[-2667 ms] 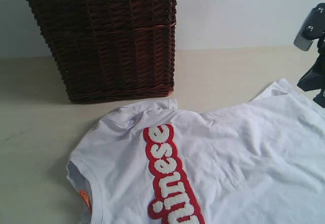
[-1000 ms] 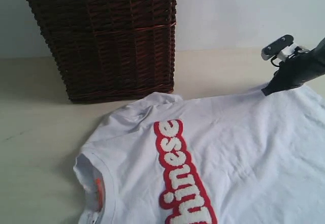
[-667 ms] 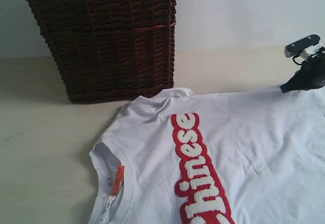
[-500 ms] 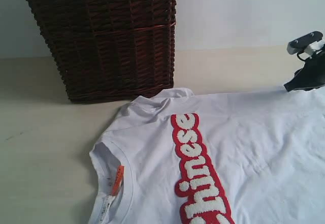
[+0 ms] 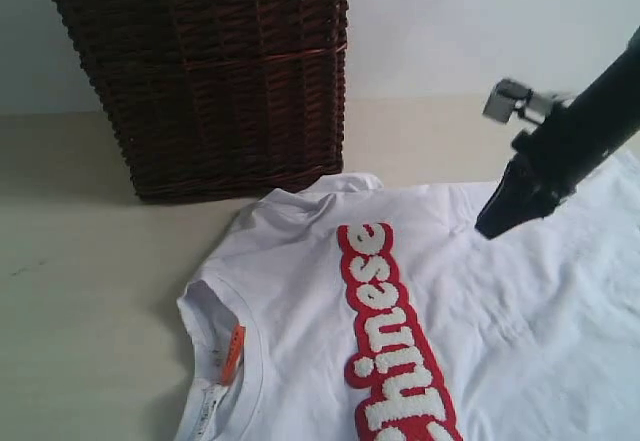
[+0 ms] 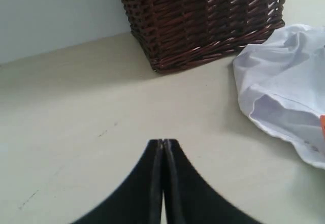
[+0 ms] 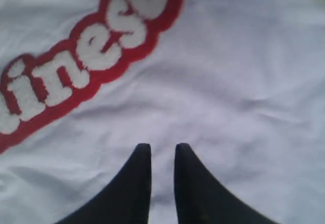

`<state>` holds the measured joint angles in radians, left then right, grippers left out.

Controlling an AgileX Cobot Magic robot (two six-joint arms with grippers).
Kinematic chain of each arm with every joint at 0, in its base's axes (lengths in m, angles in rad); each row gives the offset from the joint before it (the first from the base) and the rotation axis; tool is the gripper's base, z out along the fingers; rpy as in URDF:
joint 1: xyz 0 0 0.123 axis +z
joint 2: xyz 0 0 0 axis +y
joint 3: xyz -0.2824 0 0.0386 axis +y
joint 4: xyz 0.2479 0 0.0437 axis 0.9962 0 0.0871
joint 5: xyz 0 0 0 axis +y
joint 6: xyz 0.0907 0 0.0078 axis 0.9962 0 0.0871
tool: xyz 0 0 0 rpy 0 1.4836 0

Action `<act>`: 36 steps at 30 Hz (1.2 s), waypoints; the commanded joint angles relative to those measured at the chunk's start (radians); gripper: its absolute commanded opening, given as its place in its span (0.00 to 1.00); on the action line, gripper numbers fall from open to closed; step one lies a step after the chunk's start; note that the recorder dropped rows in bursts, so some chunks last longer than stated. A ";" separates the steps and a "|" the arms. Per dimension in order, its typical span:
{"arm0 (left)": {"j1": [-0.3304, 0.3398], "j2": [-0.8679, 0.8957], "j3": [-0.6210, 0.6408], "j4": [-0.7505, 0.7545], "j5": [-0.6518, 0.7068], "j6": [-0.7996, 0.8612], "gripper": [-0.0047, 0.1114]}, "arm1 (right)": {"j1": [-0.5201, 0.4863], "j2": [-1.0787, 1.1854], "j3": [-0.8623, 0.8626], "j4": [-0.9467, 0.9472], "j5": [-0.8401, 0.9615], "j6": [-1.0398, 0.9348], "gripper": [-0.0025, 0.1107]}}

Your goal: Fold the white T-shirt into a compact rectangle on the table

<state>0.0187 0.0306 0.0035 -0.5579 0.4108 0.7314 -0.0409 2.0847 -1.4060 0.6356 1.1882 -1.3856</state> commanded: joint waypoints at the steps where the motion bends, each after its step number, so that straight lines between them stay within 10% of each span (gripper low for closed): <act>1: 0.001 -0.005 -0.004 0.000 -0.007 -0.003 0.04 | 0.062 0.057 0.101 -0.062 -0.111 -0.040 0.07; 15: 0.001 -0.005 -0.004 0.000 -0.005 -0.003 0.04 | 0.117 0.086 0.235 -0.295 -0.030 -0.044 0.02; 29: 0.001 -0.005 -0.004 0.000 -0.005 -0.003 0.04 | 0.117 -0.078 0.235 -0.191 -0.375 0.074 0.02; 36: 0.001 -0.005 -0.004 0.000 -0.005 -0.003 0.04 | 0.117 -0.204 0.235 -0.230 -0.386 0.069 0.24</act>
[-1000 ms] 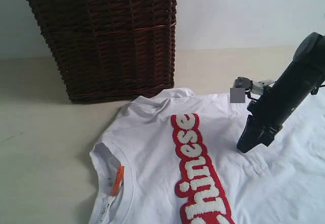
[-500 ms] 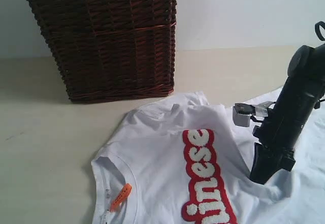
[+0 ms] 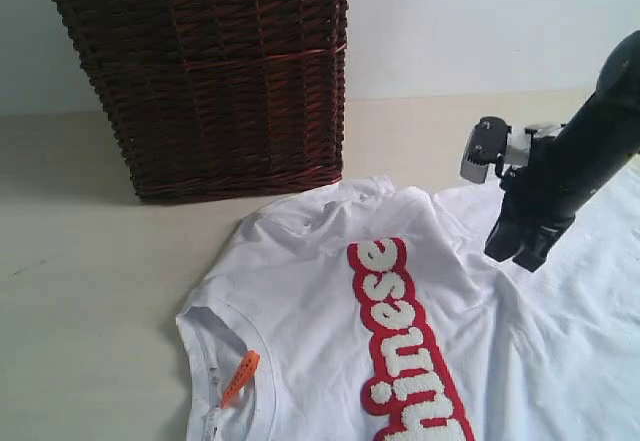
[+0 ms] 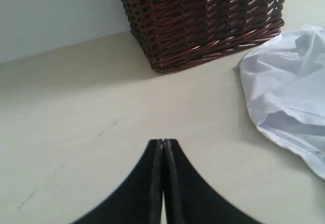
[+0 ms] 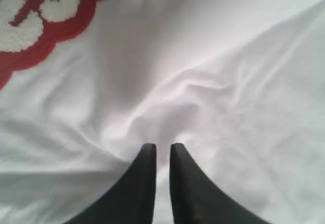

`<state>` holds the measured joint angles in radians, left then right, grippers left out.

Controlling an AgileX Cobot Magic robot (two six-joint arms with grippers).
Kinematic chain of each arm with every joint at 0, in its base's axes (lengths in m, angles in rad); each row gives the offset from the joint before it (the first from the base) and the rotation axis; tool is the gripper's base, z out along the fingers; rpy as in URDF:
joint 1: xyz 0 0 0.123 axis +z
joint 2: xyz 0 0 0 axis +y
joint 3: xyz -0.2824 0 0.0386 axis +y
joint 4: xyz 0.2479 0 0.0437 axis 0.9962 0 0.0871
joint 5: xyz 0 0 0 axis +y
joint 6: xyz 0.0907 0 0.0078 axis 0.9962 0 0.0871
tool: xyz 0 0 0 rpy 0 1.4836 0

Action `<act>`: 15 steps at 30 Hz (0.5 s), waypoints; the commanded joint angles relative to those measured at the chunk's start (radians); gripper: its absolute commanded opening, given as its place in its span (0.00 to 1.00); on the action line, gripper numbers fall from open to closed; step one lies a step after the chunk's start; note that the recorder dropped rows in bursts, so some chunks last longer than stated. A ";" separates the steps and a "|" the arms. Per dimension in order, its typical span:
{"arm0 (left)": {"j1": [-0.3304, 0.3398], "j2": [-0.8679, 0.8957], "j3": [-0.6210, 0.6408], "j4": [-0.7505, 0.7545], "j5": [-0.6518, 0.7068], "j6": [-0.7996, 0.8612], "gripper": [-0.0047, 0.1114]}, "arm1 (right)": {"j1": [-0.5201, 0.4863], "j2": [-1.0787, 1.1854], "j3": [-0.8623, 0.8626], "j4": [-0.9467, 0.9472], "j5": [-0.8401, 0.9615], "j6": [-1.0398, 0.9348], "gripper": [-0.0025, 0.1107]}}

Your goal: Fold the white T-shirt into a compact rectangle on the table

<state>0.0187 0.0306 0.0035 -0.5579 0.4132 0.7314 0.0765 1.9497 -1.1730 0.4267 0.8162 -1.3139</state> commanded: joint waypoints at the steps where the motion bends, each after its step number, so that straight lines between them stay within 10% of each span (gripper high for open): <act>1: 0.001 -0.005 -0.004 0.000 -0.007 -0.003 0.04 | -0.004 -0.083 0.002 -0.024 -0.047 -0.003 0.29; 5: 0.001 -0.005 -0.004 0.000 -0.007 -0.003 0.04 | -0.027 -0.064 0.002 -0.025 -0.345 0.026 0.33; 11: 0.001 -0.005 -0.004 0.000 -0.007 -0.003 0.04 | -0.128 0.090 0.002 -0.025 -0.651 0.185 0.02; 15: 0.001 -0.005 -0.004 0.000 -0.007 -0.003 0.04 | -0.196 0.173 0.002 -0.025 -0.711 0.202 0.02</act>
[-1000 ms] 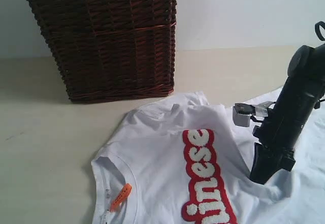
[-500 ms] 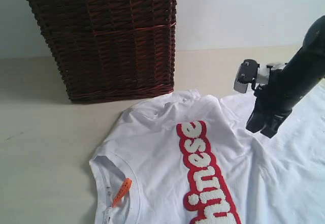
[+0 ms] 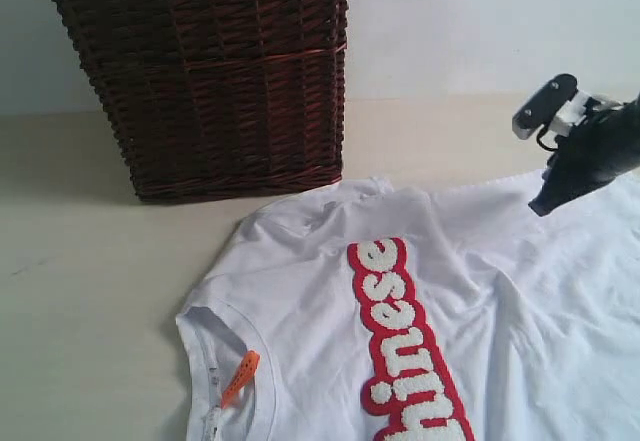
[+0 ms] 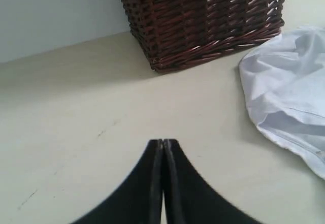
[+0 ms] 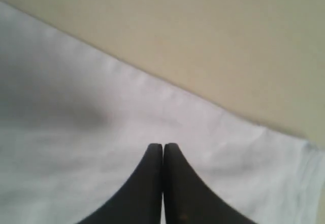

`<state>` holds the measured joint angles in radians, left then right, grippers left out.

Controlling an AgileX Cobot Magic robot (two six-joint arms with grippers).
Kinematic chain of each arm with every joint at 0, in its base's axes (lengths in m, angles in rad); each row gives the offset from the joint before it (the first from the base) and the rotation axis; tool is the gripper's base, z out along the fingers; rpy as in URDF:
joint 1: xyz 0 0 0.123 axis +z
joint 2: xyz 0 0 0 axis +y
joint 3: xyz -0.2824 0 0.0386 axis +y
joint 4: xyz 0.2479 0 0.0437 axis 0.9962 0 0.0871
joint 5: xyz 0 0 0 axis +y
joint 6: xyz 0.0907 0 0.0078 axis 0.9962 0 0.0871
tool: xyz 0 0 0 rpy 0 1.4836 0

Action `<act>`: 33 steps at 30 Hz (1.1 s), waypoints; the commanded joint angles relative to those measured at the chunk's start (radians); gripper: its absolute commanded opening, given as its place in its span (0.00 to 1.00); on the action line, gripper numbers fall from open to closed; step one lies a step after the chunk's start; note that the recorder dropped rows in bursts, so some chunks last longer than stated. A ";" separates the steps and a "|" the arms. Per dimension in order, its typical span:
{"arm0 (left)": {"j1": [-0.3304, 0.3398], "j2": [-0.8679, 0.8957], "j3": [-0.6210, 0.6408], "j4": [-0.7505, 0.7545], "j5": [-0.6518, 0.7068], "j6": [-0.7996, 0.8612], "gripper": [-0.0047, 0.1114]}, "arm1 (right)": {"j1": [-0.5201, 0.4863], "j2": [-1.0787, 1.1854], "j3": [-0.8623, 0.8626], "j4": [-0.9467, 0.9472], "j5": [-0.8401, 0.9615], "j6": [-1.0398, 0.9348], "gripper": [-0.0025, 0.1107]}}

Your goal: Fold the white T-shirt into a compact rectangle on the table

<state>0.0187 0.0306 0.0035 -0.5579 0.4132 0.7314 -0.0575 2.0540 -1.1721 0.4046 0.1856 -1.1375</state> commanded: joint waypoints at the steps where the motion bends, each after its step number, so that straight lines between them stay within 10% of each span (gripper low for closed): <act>1: 0.001 -0.005 -0.004 0.000 -0.007 -0.003 0.04 | -0.078 0.087 0.001 -0.003 -0.082 0.026 0.02; 11: 0.001 -0.005 -0.004 0.000 -0.007 -0.003 0.04 | -0.252 0.095 0.001 -0.013 -0.103 0.086 0.04; 20: 0.001 -0.005 -0.004 0.000 -0.007 -0.003 0.04 | -0.252 -0.046 -0.002 -0.021 0.012 0.079 0.51; 28: 0.001 -0.005 -0.004 0.000 -0.007 -0.003 0.04 | -0.330 -0.169 -0.139 -0.204 1.035 -0.839 0.51; 33: 0.001 -0.005 -0.004 0.000 -0.007 -0.003 0.04 | -0.471 -0.165 -0.141 -0.432 0.983 -0.955 0.51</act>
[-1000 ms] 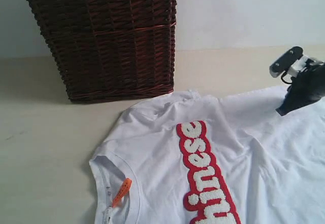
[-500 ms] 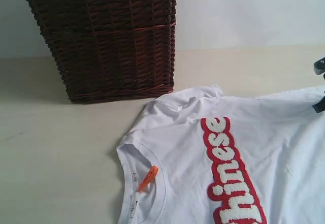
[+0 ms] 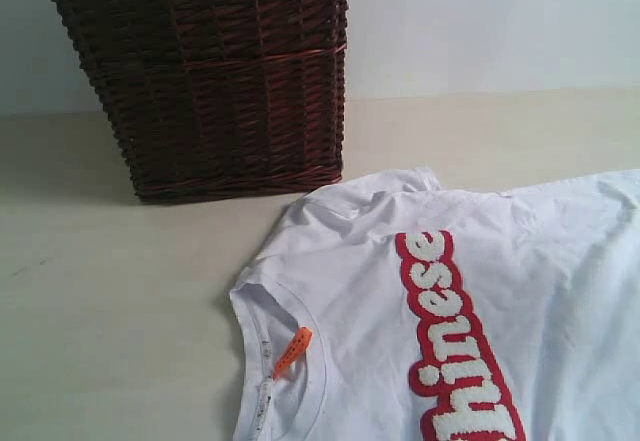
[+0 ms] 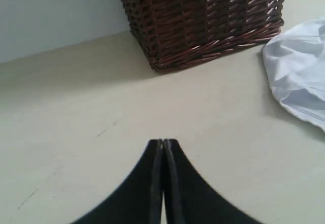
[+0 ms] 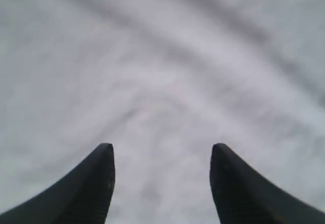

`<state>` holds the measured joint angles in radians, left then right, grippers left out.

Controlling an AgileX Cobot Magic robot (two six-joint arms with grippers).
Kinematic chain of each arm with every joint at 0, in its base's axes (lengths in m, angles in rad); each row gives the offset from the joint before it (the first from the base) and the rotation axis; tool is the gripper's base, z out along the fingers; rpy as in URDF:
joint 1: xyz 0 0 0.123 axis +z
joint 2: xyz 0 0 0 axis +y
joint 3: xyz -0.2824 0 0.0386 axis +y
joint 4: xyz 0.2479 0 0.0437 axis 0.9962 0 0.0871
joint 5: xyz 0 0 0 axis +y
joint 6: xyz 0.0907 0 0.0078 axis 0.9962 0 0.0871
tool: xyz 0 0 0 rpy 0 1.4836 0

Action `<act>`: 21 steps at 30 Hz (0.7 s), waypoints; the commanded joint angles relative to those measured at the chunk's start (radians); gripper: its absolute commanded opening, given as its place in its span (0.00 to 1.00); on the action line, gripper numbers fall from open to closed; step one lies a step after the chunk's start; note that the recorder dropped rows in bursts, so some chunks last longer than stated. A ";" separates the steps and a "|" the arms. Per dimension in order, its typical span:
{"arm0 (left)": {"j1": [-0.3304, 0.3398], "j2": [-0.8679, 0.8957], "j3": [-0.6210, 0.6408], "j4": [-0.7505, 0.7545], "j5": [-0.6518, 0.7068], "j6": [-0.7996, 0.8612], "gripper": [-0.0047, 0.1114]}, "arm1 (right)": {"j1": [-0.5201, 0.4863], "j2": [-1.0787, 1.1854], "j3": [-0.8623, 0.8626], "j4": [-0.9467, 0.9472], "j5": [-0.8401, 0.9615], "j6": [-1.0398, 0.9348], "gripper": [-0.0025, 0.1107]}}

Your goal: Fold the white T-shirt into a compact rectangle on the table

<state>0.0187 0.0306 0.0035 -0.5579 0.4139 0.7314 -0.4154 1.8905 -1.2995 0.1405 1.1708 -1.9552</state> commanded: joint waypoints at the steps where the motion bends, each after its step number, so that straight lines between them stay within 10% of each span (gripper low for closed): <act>1: 0.001 -0.005 -0.004 0.000 -0.008 -0.003 0.04 | -0.193 0.003 -0.014 -0.156 -0.121 -0.160 0.51; 4: 0.001 -0.005 -0.004 0.000 -0.008 -0.003 0.04 | -0.311 0.019 -0.014 0.007 -0.267 -0.160 0.55; 7: 0.001 -0.005 -0.004 0.000 -0.008 -0.003 0.04 | -0.378 0.069 -0.014 0.153 -0.337 -0.160 0.95; 21: 0.001 -0.005 -0.004 0.000 -0.008 -0.003 0.04 | -0.371 0.189 -0.016 -0.031 -0.297 -0.160 0.95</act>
<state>0.0187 0.0306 0.0035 -0.5579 0.4139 0.7314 -0.7884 2.0617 -1.3077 0.1166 0.8988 -2.0964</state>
